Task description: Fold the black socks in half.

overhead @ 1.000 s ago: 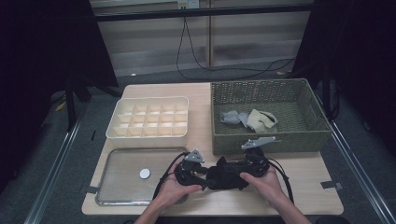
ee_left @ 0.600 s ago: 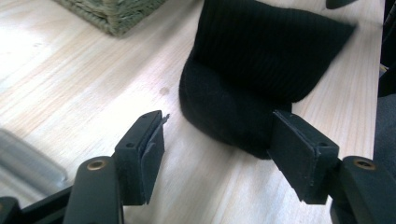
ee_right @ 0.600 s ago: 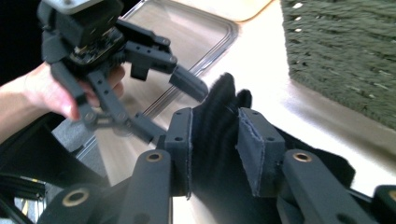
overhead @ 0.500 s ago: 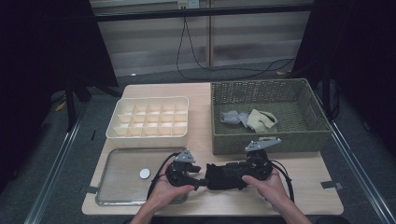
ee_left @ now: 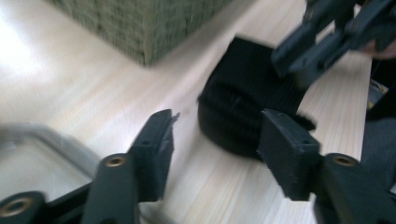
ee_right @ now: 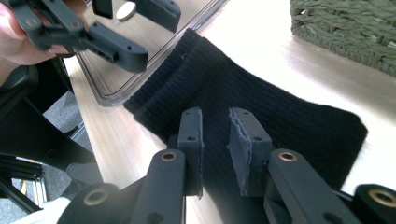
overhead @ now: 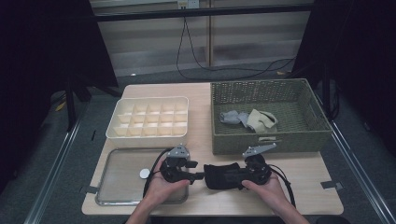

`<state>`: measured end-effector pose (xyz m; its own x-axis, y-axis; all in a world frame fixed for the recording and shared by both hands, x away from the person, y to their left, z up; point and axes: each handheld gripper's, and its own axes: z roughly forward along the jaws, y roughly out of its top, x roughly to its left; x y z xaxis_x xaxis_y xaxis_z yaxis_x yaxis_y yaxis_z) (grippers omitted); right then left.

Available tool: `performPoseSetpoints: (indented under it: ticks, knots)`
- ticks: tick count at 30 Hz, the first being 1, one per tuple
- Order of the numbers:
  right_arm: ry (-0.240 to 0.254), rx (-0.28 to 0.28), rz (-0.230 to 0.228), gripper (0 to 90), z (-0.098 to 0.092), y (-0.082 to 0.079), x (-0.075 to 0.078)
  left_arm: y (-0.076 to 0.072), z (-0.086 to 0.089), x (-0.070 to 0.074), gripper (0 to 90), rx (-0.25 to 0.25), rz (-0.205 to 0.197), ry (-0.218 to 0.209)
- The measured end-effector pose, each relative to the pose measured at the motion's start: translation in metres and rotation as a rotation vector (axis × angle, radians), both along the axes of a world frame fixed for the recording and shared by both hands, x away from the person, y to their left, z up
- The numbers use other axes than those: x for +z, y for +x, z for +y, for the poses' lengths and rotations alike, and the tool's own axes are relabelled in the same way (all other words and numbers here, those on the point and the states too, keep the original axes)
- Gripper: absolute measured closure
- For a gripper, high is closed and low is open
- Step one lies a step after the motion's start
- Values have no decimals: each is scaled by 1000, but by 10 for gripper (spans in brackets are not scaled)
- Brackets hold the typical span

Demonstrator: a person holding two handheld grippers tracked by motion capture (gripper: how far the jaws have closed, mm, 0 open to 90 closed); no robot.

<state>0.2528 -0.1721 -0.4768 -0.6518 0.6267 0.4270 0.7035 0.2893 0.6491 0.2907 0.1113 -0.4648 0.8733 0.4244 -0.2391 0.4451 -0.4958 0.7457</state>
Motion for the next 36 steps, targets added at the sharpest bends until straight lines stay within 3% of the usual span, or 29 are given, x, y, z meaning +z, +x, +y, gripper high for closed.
performPoseSetpoints:
  ticks: [3, 11, 17, 21, 22, 30, 34, 36]
  knots:
    - [-7, 0, -4, 773, -2, -2, 2, 2, -3, 7, 516, -13, -6, -26]
    - [-31, -15, 4, 781, -10, -4, -2, 5, -23, 10, 572, -61, -8, -35]
    - [-44, -29, 6, 788, -21, -12, -3, 4, -51, 16, 593, -126, -6, -46]
    - [-70, -46, 40, 814, -23, -16, -9, 5, -68, 7, 636, -153, 13, -12]
    - [-63, -51, 48, 817, -24, -16, -11, 4, -71, 3, 648, -152, 3, 3]
    - [-74, -60, 42, 847, -27, -12, -15, 6, -80, -18, 705, -182, 27, 45]
    - [-41, -68, 51, 833, -31, -10, -17, 0, -87, -26, 725, -200, 16, 78]
    - [-44, -74, 49, 817, -32, -11, -17, 1, -87, -27, 736, -199, 20, 70]
